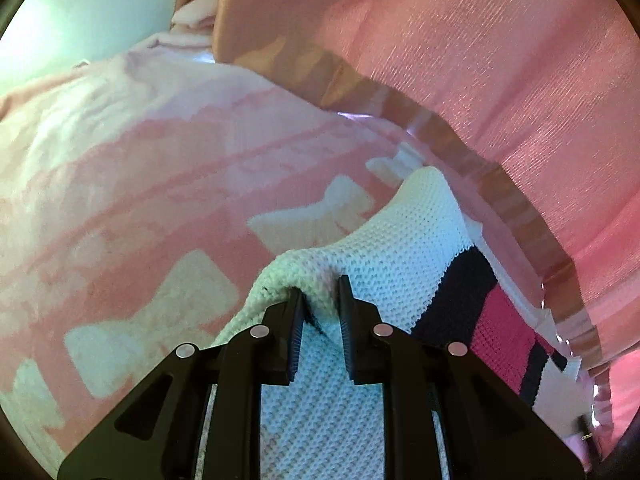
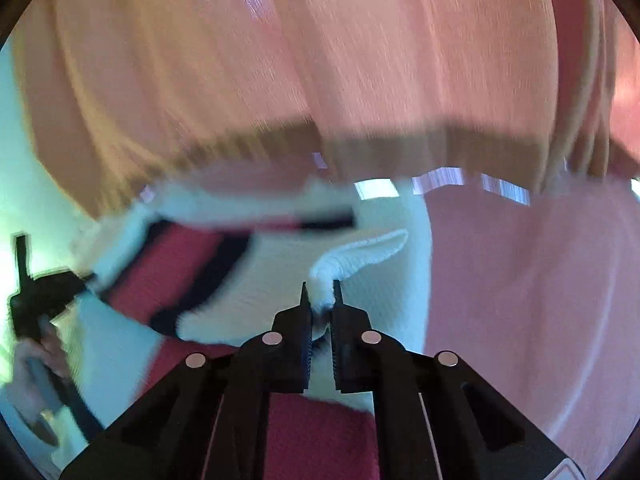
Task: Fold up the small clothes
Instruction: 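Lay the folded edges down and open both grippers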
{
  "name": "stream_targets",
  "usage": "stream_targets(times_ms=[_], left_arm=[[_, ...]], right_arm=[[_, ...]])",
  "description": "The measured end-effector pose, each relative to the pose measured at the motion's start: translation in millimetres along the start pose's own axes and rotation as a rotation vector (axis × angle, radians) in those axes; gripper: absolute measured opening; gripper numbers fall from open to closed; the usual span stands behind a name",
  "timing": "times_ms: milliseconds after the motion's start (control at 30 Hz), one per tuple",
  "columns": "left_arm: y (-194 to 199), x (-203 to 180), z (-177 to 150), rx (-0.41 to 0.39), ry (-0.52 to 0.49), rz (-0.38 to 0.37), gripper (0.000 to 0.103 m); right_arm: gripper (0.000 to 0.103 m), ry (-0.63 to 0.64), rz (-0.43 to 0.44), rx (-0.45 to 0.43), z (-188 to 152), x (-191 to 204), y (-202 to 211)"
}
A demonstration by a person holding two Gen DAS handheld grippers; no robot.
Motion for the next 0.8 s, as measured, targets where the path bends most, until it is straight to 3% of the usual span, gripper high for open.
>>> stream_targets(times_ms=[67, 133, 167, 233, 300, 367, 400, 500, 567, 633, 700, 800], left_arm=[[-3.5, 4.3, 0.4, -0.001, -0.005, 0.021, 0.017], [-14.1, 7.5, -4.0, 0.035, -0.028, 0.038, 0.017], [-17.6, 6.0, -5.8, 0.034, -0.061, 0.045, 0.017], [-14.5, -1.7, -6.1, 0.043, -0.126, 0.044, 0.017], [-6.1, -1.7, -8.2, 0.073, -0.115, -0.016, 0.021], [14.3, 5.4, -8.3, 0.071, -0.055, -0.08, 0.033], [25.8, 9.7, -5.2, 0.048, -0.024, -0.091, 0.047], [55.8, 21.1, 7.7, -0.047, 0.032, -0.117, 0.061], [54.3, 23.9, 14.3, -0.075, 0.017, -0.089, 0.07], [35.3, 24.1, 13.8, -0.026, 0.012, -0.076, 0.072], [5.5, 23.1, 9.4, 0.075, 0.038, -0.116, 0.072], [-22.8, 19.1, 7.9, 0.117, 0.067, -0.136, 0.072]], right_arm=[[0.009, 0.054, -0.007, -0.021, 7.5, 6.9, 3.7], [0.014, 0.07, -0.088, 0.06, -4.1, -8.0, -22.3], [0.013, 0.019, -0.147, 0.143, -19.1, -29.1, -41.1], [0.012, -0.066, -0.122, 0.158, -26.1, -40.3, -38.8], [0.023, -0.077, -0.116, 0.139, -20.5, -32.3, -19.2], [0.054, -0.061, -0.085, 0.113, -20.3, -21.4, 6.2], [0.059, -0.053, -0.089, 0.101, -21.6, -19.2, 15.3], [0.062, -0.089, -0.078, 0.132, -24.8, -24.1, 14.1], [0.063, -0.138, -0.082, 0.151, -27.0, -30.9, 2.0], [0.063, -0.172, -0.074, 0.172, -32.5, -37.8, -9.2], [0.063, -0.222, -0.068, 0.208, -42.5, -48.8, -24.4], [0.068, -0.323, -0.021, 0.218, -46.7, -62.5, -38.4]])
Point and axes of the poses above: each gripper's, at about its wrist camera, not at the fingertips, and y roughly against the way its jaws point, x to its left, z to its top, the point moved 5 cm from there along -y, roughly the way its jaws point, and after that the axes turned 8 degrees about -y, right-handed, at the moved point
